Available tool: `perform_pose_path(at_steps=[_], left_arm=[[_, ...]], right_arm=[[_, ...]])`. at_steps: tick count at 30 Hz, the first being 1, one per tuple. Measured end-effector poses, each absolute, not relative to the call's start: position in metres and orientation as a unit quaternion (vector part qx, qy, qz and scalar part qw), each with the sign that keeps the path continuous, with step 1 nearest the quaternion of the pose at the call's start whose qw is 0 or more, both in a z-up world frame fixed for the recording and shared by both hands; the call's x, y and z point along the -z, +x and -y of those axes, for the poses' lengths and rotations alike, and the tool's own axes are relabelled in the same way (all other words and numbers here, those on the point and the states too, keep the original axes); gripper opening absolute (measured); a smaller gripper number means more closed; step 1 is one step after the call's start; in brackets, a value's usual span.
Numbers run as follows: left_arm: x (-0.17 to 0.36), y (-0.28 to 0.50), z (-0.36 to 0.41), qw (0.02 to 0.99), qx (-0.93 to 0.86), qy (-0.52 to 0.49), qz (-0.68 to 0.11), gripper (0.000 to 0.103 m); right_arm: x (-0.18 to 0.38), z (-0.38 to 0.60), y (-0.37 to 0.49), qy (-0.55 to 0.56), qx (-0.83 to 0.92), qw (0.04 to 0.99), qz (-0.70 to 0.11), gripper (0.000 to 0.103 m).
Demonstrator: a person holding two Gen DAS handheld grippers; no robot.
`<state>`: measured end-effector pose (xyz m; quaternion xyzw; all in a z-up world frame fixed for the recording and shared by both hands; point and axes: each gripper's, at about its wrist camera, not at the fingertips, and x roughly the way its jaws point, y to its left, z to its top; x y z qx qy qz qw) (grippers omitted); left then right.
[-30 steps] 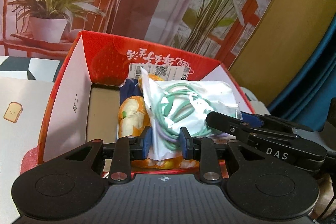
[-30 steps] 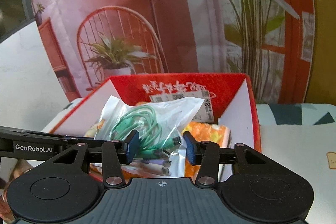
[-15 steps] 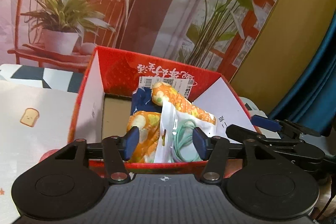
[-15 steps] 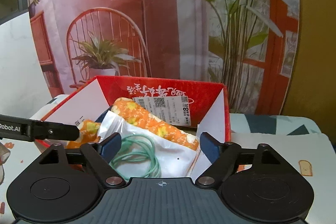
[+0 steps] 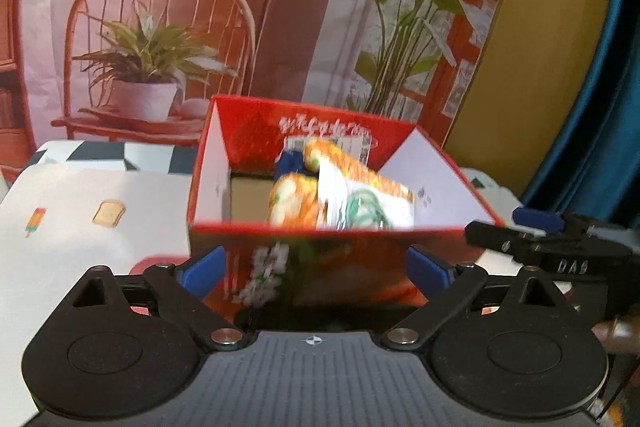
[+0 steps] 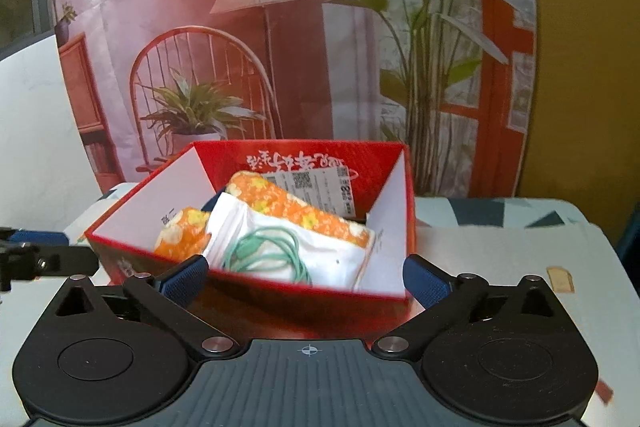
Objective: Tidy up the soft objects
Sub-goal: 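Move both tools down to the grey knit cloth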
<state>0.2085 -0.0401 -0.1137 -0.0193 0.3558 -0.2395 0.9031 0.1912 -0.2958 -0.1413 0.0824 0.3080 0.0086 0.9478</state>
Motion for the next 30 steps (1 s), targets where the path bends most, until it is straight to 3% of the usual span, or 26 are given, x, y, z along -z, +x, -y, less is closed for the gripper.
perform_pose_path(at_steps=[15,30], left_arm=[[0.192,0.152,0.024,0.875,0.219,0.013,-0.432,0.099],[0.229,0.137,0.012,0.862,0.202,0.007,-0.466,0.103]], right_arm=[[0.205,0.282,0.088,0.101,0.046,0.924,-0.365,0.103],[0.25,0.284,0.075,0.114,0.069,0.895,-0.426,0.103]])
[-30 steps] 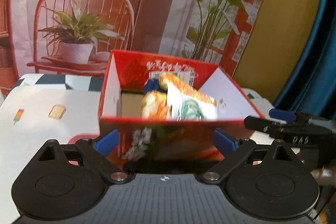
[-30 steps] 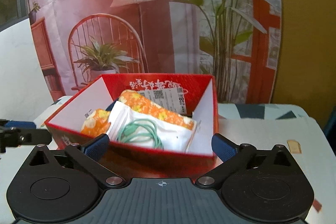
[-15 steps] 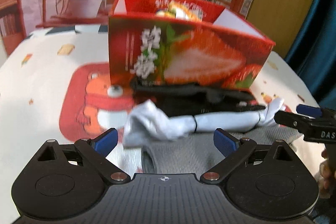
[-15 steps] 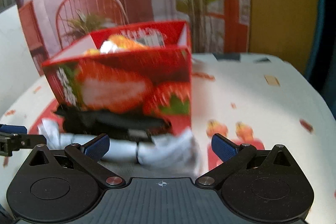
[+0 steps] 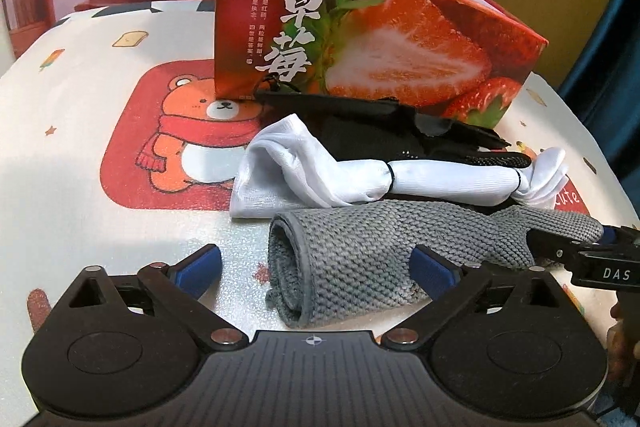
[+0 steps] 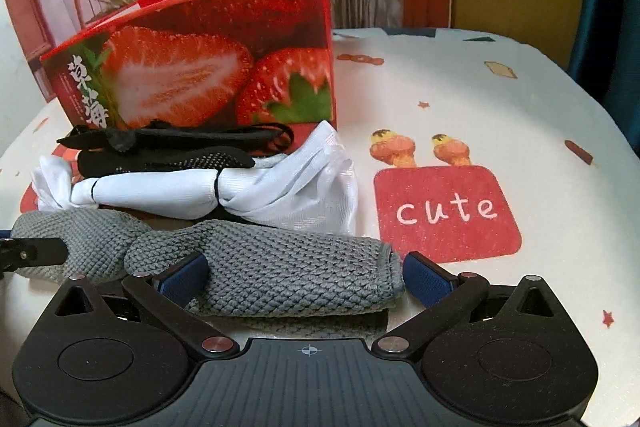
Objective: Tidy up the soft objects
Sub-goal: 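Move both tools down to the grey knit cloth, then close both grippers on the grey knit cloth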
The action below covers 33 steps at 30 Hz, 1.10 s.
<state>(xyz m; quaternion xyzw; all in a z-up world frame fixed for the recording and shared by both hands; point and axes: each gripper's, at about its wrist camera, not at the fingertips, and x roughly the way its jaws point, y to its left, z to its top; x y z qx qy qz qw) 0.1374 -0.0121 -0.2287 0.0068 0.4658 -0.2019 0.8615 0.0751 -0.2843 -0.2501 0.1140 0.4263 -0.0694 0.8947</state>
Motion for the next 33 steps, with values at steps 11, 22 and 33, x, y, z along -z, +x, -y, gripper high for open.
perform_pose_path(at_steps=[11,22,33], left_arm=[[0.233,0.131,0.027,0.871,0.2,0.049,-0.447,0.103],[0.232,0.129,0.026,0.865,0.21,0.061,-0.452,0.102],[0.224,0.119,0.014,0.868,0.227,0.04,-0.44,0.053]], right_arm=[[0.254,0.28,0.072,0.094,0.066,0.907,-0.404,0.103],[0.256,0.28,0.072,0.092,0.061,0.912,-0.395,0.103],[0.253,0.28,0.07,0.103,0.058,0.909,-0.399,0.103]])
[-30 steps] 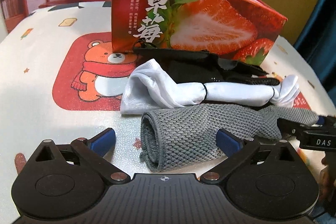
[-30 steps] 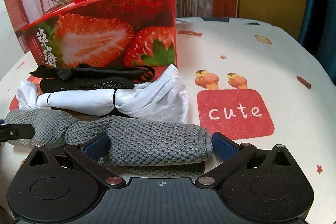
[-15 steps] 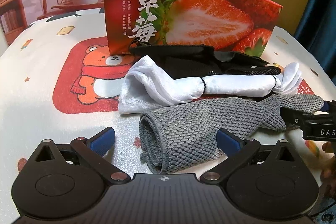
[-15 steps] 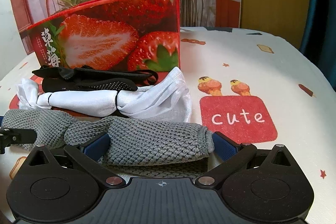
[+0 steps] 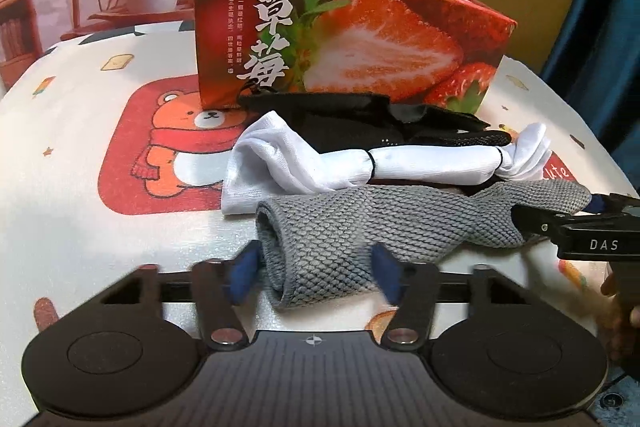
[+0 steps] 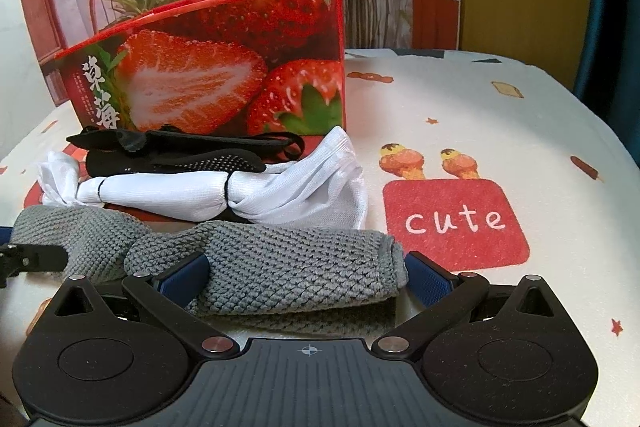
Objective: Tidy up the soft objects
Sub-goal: 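Close both grippers on the grey knit cloth, then lift the grey knit cloth with both grippers over the box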
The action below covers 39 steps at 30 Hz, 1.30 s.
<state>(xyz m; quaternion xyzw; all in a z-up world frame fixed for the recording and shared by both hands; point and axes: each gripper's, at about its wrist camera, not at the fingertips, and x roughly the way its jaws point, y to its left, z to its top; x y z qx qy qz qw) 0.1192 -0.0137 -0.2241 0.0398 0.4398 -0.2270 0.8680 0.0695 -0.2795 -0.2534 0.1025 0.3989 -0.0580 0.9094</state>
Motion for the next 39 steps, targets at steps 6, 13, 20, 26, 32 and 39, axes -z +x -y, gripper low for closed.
perform_pose_path(at_steps=[6,13,20,26,32,39], left_arm=[[0.223,0.114,0.014,0.862,0.247,0.028,-0.442,0.028],[0.224,0.116,0.01,0.863,0.238,0.015,-0.445,0.025],[0.222,0.12,0.004,0.864,0.228,0.002,-0.448,0.022],[0.199,0.118,-0.004,0.88,0.234,-0.018,-0.412,0.018],[0.164,0.116,-0.009,0.894,0.253,-0.038,-0.368,0.018],[0.125,0.131,-0.013,0.912,0.251,-0.059,-0.319,0.018]], right_arm=[[0.248,0.282,0.066,0.124,0.052,0.906,-0.401,0.097],[0.24,0.291,0.061,0.161,0.059,0.903,-0.394,0.077],[0.231,0.295,0.057,0.195,0.057,0.9,-0.387,0.05],[0.208,0.299,0.055,0.209,0.038,0.913,-0.347,0.028],[0.175,0.297,0.063,0.205,-0.002,0.931,-0.302,0.016],[0.128,0.301,0.084,0.208,-0.027,0.947,-0.242,0.014]])
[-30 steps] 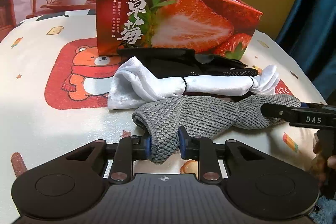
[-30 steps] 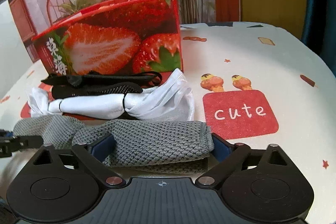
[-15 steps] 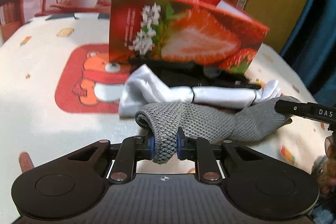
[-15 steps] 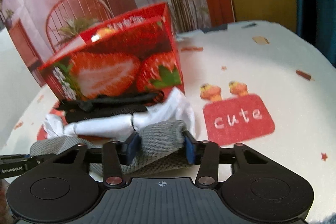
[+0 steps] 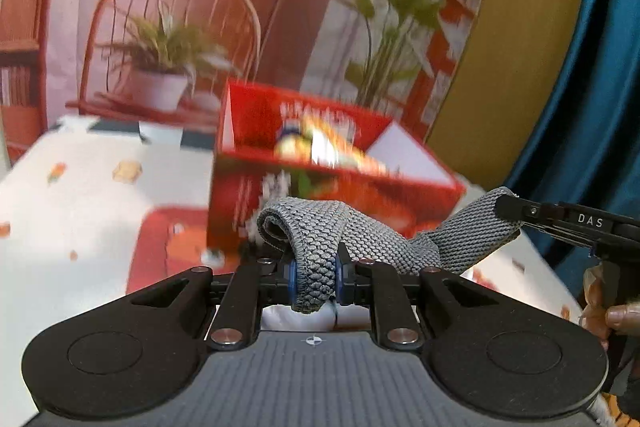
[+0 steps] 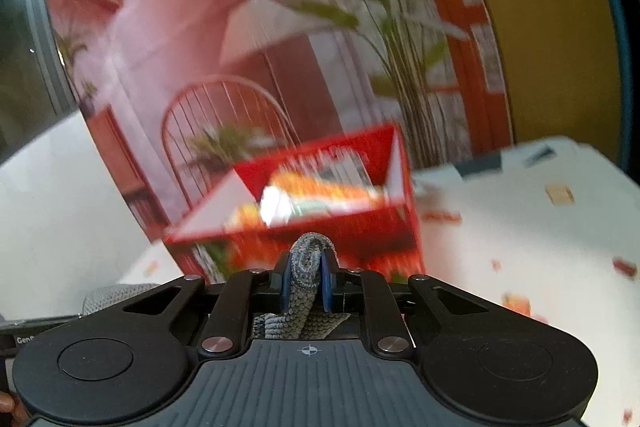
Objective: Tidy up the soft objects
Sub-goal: 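Lift the grey knit cloth with both grippers over the box, then open both grippers to drop the grey cloth into the box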
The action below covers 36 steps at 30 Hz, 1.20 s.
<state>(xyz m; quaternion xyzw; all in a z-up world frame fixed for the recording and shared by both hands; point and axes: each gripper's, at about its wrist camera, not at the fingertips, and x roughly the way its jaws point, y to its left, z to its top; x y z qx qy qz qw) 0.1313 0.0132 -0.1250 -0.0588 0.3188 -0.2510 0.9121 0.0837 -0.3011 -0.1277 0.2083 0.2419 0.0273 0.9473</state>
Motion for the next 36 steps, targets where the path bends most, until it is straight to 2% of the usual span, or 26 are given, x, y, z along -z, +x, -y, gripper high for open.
perform_pose_path(at_steps=[7,13,24,29,36], left_arm=[[0.086,0.164,0.004,0.929,0.253,-0.043,-0.265,0.018],[0.076,0.208,0.036,0.923,0.263,-0.005,-0.281,0.018],[0.121,0.28,0.085,0.882,0.266,0.064,-0.385,0.018],[0.136,0.293,0.096,0.87,0.264,0.096,-0.406,0.018],[0.139,0.297,0.097,0.867,0.269,0.095,-0.41,0.019]], right_arm=[[0.087,0.307,0.127,0.187,-0.039,0.963,-0.19,0.013],[0.074,0.308,0.172,0.161,-0.039,0.971,-0.175,0.013],[0.138,0.317,0.228,0.159,0.003,0.953,-0.259,0.012],[0.164,0.32,0.231,0.163,0.013,0.945,-0.285,0.012],[0.169,0.32,0.233,0.163,0.013,0.944,-0.287,0.014]])
